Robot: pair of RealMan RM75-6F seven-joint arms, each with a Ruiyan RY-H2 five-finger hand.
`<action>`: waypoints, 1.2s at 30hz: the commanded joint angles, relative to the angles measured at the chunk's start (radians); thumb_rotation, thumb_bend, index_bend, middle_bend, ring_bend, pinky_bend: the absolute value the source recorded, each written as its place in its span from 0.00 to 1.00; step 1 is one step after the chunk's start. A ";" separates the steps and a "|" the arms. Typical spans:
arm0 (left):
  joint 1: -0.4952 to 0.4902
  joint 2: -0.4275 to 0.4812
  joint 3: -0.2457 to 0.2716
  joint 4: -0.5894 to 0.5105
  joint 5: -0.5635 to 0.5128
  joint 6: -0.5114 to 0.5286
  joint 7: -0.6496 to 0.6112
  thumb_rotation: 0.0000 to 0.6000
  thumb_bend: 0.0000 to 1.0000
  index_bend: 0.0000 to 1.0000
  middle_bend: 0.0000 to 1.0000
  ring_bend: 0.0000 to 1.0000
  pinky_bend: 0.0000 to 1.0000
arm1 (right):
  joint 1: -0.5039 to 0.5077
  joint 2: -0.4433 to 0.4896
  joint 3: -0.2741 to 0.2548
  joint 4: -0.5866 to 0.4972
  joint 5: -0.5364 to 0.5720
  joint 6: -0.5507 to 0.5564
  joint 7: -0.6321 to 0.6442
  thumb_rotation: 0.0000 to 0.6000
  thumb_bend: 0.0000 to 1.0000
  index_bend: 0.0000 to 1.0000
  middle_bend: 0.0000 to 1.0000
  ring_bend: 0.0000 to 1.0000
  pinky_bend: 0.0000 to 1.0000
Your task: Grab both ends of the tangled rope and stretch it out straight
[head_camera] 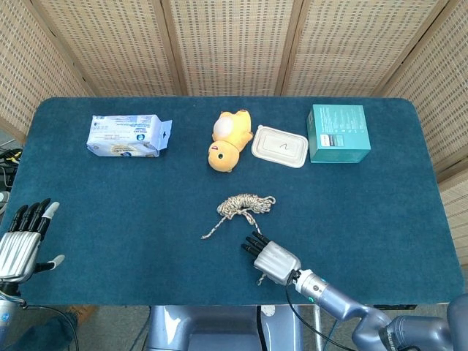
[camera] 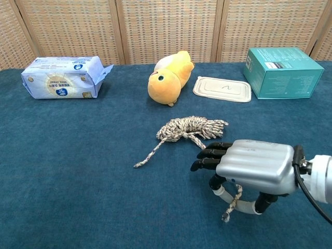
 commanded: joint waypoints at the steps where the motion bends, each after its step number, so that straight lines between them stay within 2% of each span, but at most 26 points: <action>1: -0.004 -0.004 -0.002 0.003 0.000 -0.004 0.000 1.00 0.00 0.00 0.00 0.00 0.00 | -0.008 0.024 -0.005 -0.004 -0.022 0.028 0.017 1.00 0.41 0.68 0.10 0.00 0.00; 4: -0.017 -0.016 -0.008 0.010 0.001 -0.016 0.010 1.00 0.00 0.00 0.00 0.00 0.00 | -0.016 0.054 -0.011 -0.001 -0.050 0.063 0.034 1.00 0.42 0.68 0.10 0.00 0.00; 6: -0.056 -0.038 -0.021 0.013 0.008 -0.057 0.040 1.00 0.00 0.00 0.00 0.00 0.00 | -0.028 0.102 -0.016 0.017 -0.078 0.105 0.029 1.00 0.42 0.68 0.10 0.00 0.00; 12: -0.150 -0.085 -0.050 0.026 0.025 -0.145 0.111 1.00 0.00 0.01 0.00 0.00 0.00 | -0.046 0.157 -0.025 0.036 -0.100 0.144 0.059 1.00 0.42 0.69 0.10 0.00 0.00; 18: -0.258 -0.151 -0.082 0.074 0.045 -0.238 0.160 1.00 0.00 0.11 0.00 0.00 0.00 | -0.064 0.178 -0.024 0.065 -0.092 0.157 0.081 1.00 0.41 0.69 0.10 0.00 0.00; 28: -0.394 -0.273 -0.103 0.163 0.051 -0.356 0.210 1.00 0.00 0.29 0.00 0.00 0.00 | -0.075 0.160 -0.025 0.106 -0.083 0.142 0.094 1.00 0.41 0.69 0.10 0.00 0.00; 33: -0.442 -0.338 -0.133 0.173 -0.016 -0.409 0.206 1.00 0.01 0.37 0.00 0.00 0.00 | -0.072 0.144 -0.015 0.121 -0.074 0.129 0.108 1.00 0.42 0.69 0.10 0.00 0.00; 36: -0.478 -0.363 -0.145 0.160 -0.068 -0.459 0.247 1.00 0.01 0.40 0.00 0.00 0.00 | -0.068 0.139 -0.009 0.123 -0.070 0.122 0.115 1.00 0.41 0.69 0.10 0.00 0.00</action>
